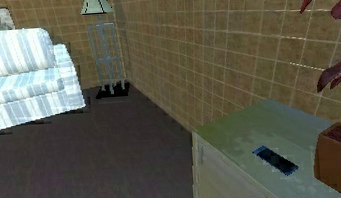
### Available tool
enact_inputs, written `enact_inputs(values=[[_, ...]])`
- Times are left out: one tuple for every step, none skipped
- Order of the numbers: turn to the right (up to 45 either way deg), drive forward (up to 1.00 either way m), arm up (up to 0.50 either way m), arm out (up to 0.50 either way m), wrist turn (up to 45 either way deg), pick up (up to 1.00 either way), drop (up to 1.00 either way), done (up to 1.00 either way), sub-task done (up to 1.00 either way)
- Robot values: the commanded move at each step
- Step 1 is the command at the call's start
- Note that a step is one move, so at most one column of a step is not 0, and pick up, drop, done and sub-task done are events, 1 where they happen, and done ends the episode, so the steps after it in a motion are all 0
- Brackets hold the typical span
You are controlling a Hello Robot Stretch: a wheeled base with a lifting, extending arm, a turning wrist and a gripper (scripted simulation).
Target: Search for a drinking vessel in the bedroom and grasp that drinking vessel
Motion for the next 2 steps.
enact_inputs(values=[[0.0, 0.00, 0.10, 0.00, 0.0, 0.00, 0.00, 0.00, 0.00], [0.0, 0.00, 0.00, 0.00, 0.0, 0.00, 0.00, 1.00, 0.00]])
